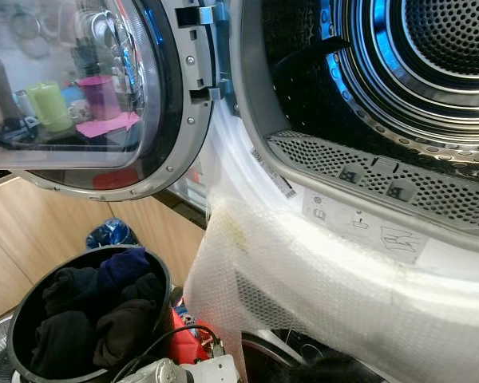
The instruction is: Clothes washing
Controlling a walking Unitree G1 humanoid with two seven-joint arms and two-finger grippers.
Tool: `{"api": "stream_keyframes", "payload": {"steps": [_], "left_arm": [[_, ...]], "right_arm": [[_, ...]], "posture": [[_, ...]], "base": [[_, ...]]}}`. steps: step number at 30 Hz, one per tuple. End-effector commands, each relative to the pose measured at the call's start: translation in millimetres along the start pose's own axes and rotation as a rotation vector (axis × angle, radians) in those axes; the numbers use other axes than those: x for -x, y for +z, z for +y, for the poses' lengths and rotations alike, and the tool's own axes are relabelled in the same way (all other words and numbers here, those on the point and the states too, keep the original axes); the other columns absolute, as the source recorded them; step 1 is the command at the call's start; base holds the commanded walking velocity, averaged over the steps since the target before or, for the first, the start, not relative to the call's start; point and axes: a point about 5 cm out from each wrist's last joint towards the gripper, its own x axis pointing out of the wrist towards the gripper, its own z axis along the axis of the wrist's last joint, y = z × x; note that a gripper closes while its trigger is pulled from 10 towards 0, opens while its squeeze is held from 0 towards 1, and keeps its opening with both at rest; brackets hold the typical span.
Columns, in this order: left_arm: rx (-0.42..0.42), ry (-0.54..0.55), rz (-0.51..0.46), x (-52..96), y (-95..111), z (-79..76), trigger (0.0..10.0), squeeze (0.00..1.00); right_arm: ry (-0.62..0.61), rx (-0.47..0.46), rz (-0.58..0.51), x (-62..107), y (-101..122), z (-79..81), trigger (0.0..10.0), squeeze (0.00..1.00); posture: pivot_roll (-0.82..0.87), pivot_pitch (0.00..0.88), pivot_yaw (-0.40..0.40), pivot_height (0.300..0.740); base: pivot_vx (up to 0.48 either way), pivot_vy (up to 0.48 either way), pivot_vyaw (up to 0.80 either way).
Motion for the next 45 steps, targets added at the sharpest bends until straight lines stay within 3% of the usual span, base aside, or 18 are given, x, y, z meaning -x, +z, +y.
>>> {"api": "stream_keyframes", "payload": {"steps": [1,3,5,8,10,12,14,18,22,28,30,34,35,36,39,40,44,45], "left_arm": [[-0.007,0.004,0.022,0.6,-7.5,-2.3,10.0,0.0],[0.006,0.01,0.02,0.5,-8.1,-2.5,10.0,0.0],[0.014,0.013,0.019,0.5,-8.4,-2.4,10.0,0.0],[0.008,0.01,0.022,0.3,-9.3,-3.6,10.0,0.0],[0.004,0.008,0.022,-0.1,-9.0,-4.5,10.0,0.0],[0.003,0.009,0.021,-0.2,-8.9,-4.7,10.0,0.0],[-0.003,0.006,0.022,-0.7,-8.7,-5.9,10.0,0.0],[-0.001,0.006,0.022,-0.8,-8.9,-6.4,10.0,0.0],[-0.005,0.002,0.023,-1.4,-7.9,-7.3,10.0,0.0],[-0.005,0.002,0.023,-1.6,-7.5,-7.2,10.0,0.0],[-0.01,0.004,0.021,-1.9,-5.0,-6.2,10.0,0.0],[-0.01,0.003,0.023,-2.3,-4.1,-6.3,10.0,0.0],[-0.009,0.002,0.024,-2.4,-4.0,-6.4,10.0,0.0],[-0.009,-0.001,0.026,-2.5,-4.3,-6.8,10.0,0.0],[-0.005,-0.004,0.029,-2.5,-5.2,-7.6,10.0,0.0],[-0.005,-0.004,0.03,-2.6,-5.7,-8.0,10.0,0.0],[-0.011,-0.009,0.032,-2.7,-6.1,-8.9,10.0,0.0],[-0.013,-0.011,0.033,-2.9,-6.6,-9.8,10.0,0.0]], "right_arm": [[0.007,0.052,-0.069,-4.1,22.2,1.2,0.0,0.0],[0.05,0.115,-0.206,-14.8,56.2,4.5,0.0,0.0],[0.075,0.129,-0.256,-18.3,67.7,7.1,0.0,0.0],[0.197,0.237,-0.451,-32.4,118.0,18.5,0.0,0.0],[0.163,0.312,-0.545,-42.8,146.5,7.4,0.0,0.0],[0.16,0.325,-0.575,-46.4,156.3,5.1,0.0,0.0],[0.155,0.334,-0.658,-63.5,185.4,-3.9,0.0,0.0],[0.144,0.346,-0.658,-77.2,199.0,-9.3,0.0,0.0],[-0.085,0.374,-0.573,-114.4,220.6,-54.2,0.0,0.0],[-0.115,0.359,-0.58,-128.8,235.9,-64.5,0.0,0.0],[-0.406,0.286,-0.565,-150.4,278.7,-115.6,0.0,0.0],[-0.625,0.193,-0.506,-164.6,301.0,-148.7,0.0,0.0],[-0.651,0.169,-0.494,-169.3,302.5,-154.2,3.5,0.0],[-0.684,0.129,-0.458,-176.8,301.0,-160.9,2.7,0.0],[-0.71,0.1,-0.397,-187.0,296.5,-166.2,3.5,0.0],[-0.754,0.088,-0.366,-190.9,295.0,-170.8,10.0,0.0],[-0.825,0.07,-0.322,-194.0,292.9,-179.0,10.0,0.0],[-0.899,0.098,-0.246,-194.1,285.3,-186.0,10.0,0.0]], "posture": [[0.01,0.0,0.048,0.74],[0.01,0.0,0.049,0.74],[0.01,0.0,0.049,0.74],[0.01,0.0,0.045,0.74],[0.01,0.0,0.043,0.74],[0.01,0.0,0.043,0.74],[0.0,0.0,0.038,0.74],[0.0,0.0,0.038,0.74],[-0.02,0.0,0.038,0.74],[-0.02,0.0,0.037,0.74],[-0.03,0.006,0.031,0.74],[-0.05,0.022,0.04,0.74],[-0.05,0.022,0.04,0.74],[-0.06,0.023,0.042,0.74],[-0.06,0.02,0.043,0.74],[-0.06,0.016,0.044,0.74],[-0.06,0.005,0.041,0.74],[-0.06,0.0,0.041,0.74]], "base": [[0.0,0.0,0.0],[0.0,0.0,0.0],[0.0,0.0,0.0],[0.0,0.0,0.0],[0.0,0.0,0.0],[0.0,0.0,0.0],[0.0,0.0,0.0],[0.0,0.0,0.0],[0.0,0.0,0.0],[0.0,0.0,0.0],[0.0,0.0,0.0],[0.0,0.0,0.0],[0.0,0.0,0.0],[0.0,0.0,0.0],[0.0,0.0,0.0],[0.0,0.0,0.0],[0.0,0.0,0.0],[0.0,0.0,0.0]]}}
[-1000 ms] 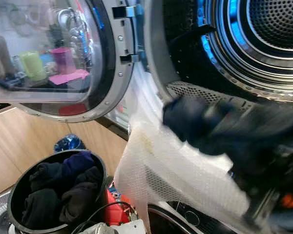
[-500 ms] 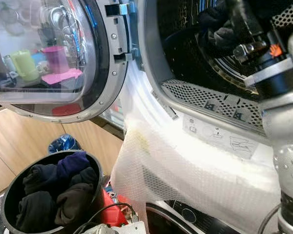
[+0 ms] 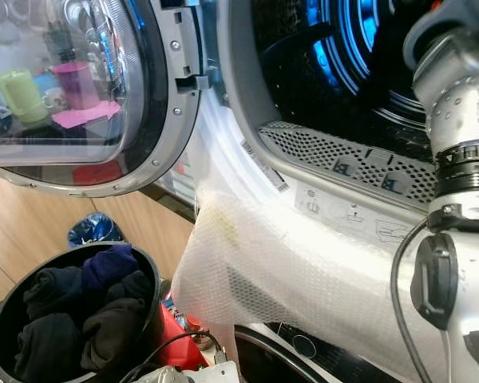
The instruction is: Clothes washing
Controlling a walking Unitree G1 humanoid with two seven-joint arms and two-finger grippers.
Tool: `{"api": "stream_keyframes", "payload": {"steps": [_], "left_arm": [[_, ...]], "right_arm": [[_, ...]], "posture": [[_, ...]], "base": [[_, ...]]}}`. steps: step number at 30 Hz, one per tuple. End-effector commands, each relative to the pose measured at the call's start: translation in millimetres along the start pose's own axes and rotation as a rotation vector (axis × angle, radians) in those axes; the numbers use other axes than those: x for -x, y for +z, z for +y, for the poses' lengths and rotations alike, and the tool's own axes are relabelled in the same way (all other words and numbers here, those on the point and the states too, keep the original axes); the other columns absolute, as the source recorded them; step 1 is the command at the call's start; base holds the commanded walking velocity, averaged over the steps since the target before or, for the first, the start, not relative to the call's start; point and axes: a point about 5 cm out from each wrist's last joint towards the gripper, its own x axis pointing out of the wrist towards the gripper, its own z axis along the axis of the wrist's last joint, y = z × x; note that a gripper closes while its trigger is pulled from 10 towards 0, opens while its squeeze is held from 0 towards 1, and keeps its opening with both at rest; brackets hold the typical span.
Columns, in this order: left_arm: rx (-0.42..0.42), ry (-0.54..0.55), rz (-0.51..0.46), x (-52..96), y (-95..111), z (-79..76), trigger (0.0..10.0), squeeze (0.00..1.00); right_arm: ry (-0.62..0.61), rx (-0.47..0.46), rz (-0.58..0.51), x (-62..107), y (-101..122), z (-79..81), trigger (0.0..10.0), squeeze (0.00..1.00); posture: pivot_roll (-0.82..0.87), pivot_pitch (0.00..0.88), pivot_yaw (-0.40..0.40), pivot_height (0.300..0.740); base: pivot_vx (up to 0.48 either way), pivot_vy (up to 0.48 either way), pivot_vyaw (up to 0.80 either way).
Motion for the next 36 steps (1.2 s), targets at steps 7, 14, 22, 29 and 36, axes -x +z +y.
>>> {"api": "stream_keyframes", "payload": {"steps": [7,14,22,29,36], "left_arm": [[0.007,-0.018,0.028,0.1,-8.9,-5.7,10.0,0.0],[0.007,-0.018,0.028,0.1,-8.9,-5.7,10.0,0.0],[0.007,-0.018,0.028,0.1,-8.9,-5.7,10.0,0.0],[0.003,-0.039,0.04,-1.3,-16.5,-16.8,10.0,0.0],[0.005,-0.043,0.043,-0.8,-17.7,-16.7,10.0,0.0]], "right_arm": [[-0.167,0.173,0.019,-2.5,-0.2,-20.4,10.0,0.75],[-0.172,0.183,0.018,-3.3,0.2,-20.0,10.0,0.75],[-0.174,0.186,0.017,-3.6,0.2,-20.1,10.0,0.75],[-0.373,0.462,-0.059,7.1,15.6,-69.3,10.0,1.0],[-0.446,0.478,-0.15,10.6,31.2,-71.8,10.0,1.0]], "posture": [[-0.05,0.0,0.036,0.74],[-0.05,0.0,0.036,0.74],[-0.05,0.0,0.036,0.74],[-0.02,0.0,0.035,0.74],[-0.03,0.0,0.045,0.74]], "base": [[0.0,0.0,0.0],[0.0,0.0,0.0],[0.0,0.0,0.0],[0.0,0.0,0.0],[0.0,0.0,0.0]]}}
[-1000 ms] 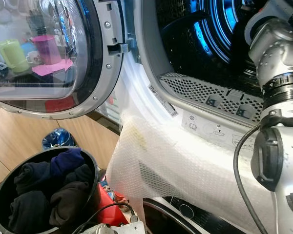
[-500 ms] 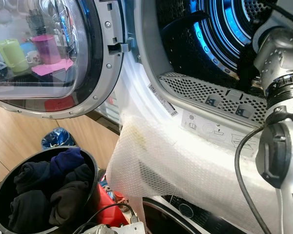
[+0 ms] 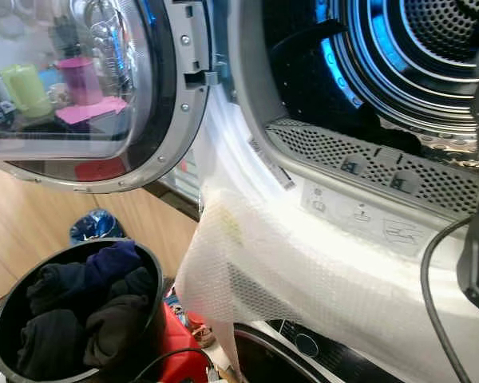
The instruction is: Clothes washing
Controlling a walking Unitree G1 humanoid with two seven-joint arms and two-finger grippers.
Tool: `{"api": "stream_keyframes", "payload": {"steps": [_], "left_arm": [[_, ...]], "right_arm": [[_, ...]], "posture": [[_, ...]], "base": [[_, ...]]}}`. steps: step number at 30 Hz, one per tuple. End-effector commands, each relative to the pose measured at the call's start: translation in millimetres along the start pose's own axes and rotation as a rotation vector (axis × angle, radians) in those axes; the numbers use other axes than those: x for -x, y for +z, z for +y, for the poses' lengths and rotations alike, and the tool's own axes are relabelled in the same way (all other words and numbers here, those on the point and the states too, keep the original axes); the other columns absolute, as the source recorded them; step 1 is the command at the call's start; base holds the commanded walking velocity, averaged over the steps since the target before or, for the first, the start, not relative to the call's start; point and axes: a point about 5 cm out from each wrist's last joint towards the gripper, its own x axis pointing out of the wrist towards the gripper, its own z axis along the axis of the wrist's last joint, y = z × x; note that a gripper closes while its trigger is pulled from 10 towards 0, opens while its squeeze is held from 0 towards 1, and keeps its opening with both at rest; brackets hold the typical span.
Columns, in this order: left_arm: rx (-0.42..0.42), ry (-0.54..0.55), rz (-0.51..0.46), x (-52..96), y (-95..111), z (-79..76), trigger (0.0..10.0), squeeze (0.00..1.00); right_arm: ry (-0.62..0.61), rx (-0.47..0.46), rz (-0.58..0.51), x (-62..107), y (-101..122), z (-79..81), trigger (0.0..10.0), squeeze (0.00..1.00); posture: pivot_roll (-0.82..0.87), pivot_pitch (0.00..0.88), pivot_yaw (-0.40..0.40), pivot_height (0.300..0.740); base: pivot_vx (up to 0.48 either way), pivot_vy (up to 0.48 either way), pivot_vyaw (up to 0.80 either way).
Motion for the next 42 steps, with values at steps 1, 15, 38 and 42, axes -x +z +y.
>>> {"api": "stream_keyframes", "payload": {"steps": [1,15,38,42], "left_arm": [[-0.014,-0.004,0.008,1.1,-2.3,1.4,10.0,0.0],[-0.012,-0.003,0.017,2.2,-4.3,3.2,10.0,0.0],[0.014,0.007,0.017,4.2,-4.2,8.9,10.0,0.0],[0.013,0.011,0.017,4.6,-4.0,10.5,10.0,0.0]], "right_arm": [[-0.006,-0.034,-0.056,1.0,13.6,1.4,10.0,1.0],[0.372,-0.332,-0.119,11.3,53.2,20.6,10.0,0.0],[1.09,-0.401,-0.29,172.8,15.9,28.4,10.0,0.0],[1.385,-0.269,-0.227,233.1,-42.2,46.0,10.0,0.0]], "posture": [[-0.03,0.0,0.045,0.74],[-0.03,0.0,0.054,0.74],[-0.05,0.023,0.067,0.74],[-0.04,0.02,0.057,0.74]], "base": [[0.0,0.0,0.0],[0.0,0.0,0.0],[0.0,0.0,0.0],[0.0,0.0,0.0]]}}
